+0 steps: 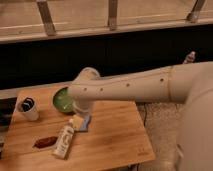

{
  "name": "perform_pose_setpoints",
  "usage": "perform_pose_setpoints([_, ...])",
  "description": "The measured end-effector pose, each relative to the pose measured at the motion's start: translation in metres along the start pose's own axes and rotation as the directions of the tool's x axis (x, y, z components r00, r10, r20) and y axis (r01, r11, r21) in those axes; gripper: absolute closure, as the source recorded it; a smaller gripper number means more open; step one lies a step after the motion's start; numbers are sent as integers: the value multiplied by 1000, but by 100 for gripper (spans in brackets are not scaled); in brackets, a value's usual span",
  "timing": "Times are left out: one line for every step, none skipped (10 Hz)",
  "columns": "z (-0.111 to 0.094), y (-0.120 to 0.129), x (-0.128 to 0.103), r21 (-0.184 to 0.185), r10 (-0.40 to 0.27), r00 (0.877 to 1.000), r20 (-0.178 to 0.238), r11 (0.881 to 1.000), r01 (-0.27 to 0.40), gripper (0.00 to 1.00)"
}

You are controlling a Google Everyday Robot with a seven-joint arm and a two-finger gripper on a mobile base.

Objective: Drag the pepper across the table

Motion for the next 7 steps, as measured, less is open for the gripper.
perform_pose_setpoints([4,10,-16,-8,-24,1000,7,1000,24,20])
perform_pose_setpoints([5,12,-19,-8,-29,1000,6,1000,29,20])
perform_pose_setpoints([5,11,-18,-5,-28,1000,6,1000,28,20])
perform_pose_setpoints([5,10,-18,-4,-26,1000,6,1000,26,20])
perform_pose_setpoints([5,10,-18,-4,-27,1000,6,1000,27,20])
perform_pose_setpoints([5,11,-17,-6,-25,1000,8,1000,25,20])
perform_pose_setpoints([5,10,-12,-10,-16,1000,12,1000,16,20])
